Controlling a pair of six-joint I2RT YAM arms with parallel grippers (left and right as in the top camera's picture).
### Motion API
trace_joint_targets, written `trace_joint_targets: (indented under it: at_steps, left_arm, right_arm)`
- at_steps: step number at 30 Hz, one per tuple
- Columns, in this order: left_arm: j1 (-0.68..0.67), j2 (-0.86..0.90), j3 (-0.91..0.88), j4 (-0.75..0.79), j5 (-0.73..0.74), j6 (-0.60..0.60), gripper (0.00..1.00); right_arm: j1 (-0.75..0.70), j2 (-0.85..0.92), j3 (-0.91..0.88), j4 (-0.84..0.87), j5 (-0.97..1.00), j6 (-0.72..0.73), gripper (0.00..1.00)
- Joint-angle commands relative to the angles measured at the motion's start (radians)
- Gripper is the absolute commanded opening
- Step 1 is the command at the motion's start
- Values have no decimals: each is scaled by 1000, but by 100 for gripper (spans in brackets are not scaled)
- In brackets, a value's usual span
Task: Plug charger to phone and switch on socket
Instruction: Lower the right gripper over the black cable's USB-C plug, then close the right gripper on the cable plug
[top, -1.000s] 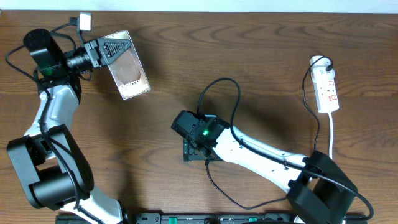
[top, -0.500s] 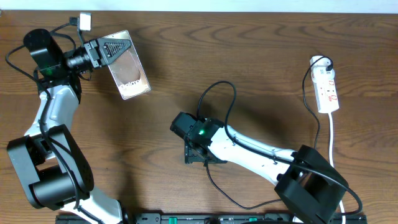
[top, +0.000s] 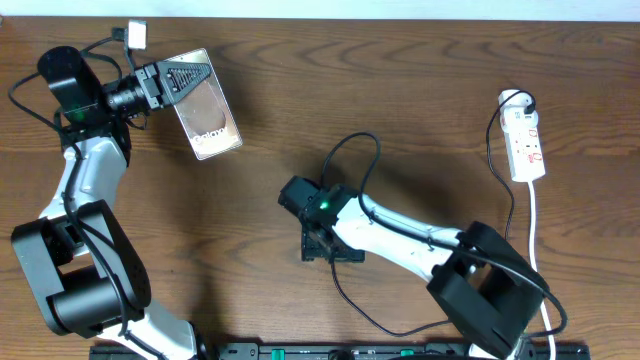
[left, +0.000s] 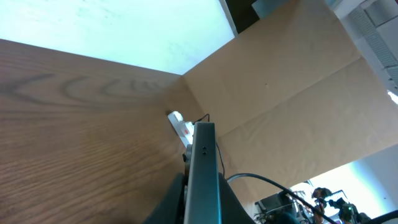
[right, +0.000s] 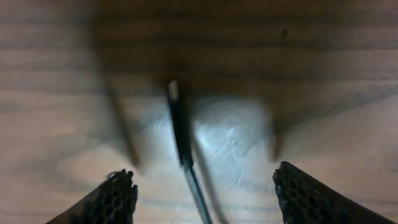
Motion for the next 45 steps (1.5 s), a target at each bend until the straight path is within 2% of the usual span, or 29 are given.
trace_joint_targets:
  at_steps: [1, 8, 13, 20, 28, 39, 45]
  left_arm:
    - [5, -22, 7, 5, 27, 6, 7]
    - [5, -22, 7, 5, 27, 7, 7]
    - [5, -22, 7, 5, 27, 7, 7]
    - [5, -22, 7, 5, 27, 7, 8]
    - [5, -22, 7, 5, 27, 7, 7]
    - [5, -22, 7, 5, 27, 6, 7]
    - [5, -22, 7, 5, 27, 6, 8]
  right_arm:
    - [-15, 17, 5, 3, -29, -3, 69]
    - [-23, 27, 7, 14, -40, -14, 62]
    - [-23, 27, 10, 14, -40, -18, 61]
    - [-31, 31, 10, 14, -40, -17, 47]
    - [-35, 31, 10, 21, -39, -17, 42]
    - [-35, 31, 10, 21, -40, -17, 25]
    - [-36, 31, 10, 21, -39, -18, 24]
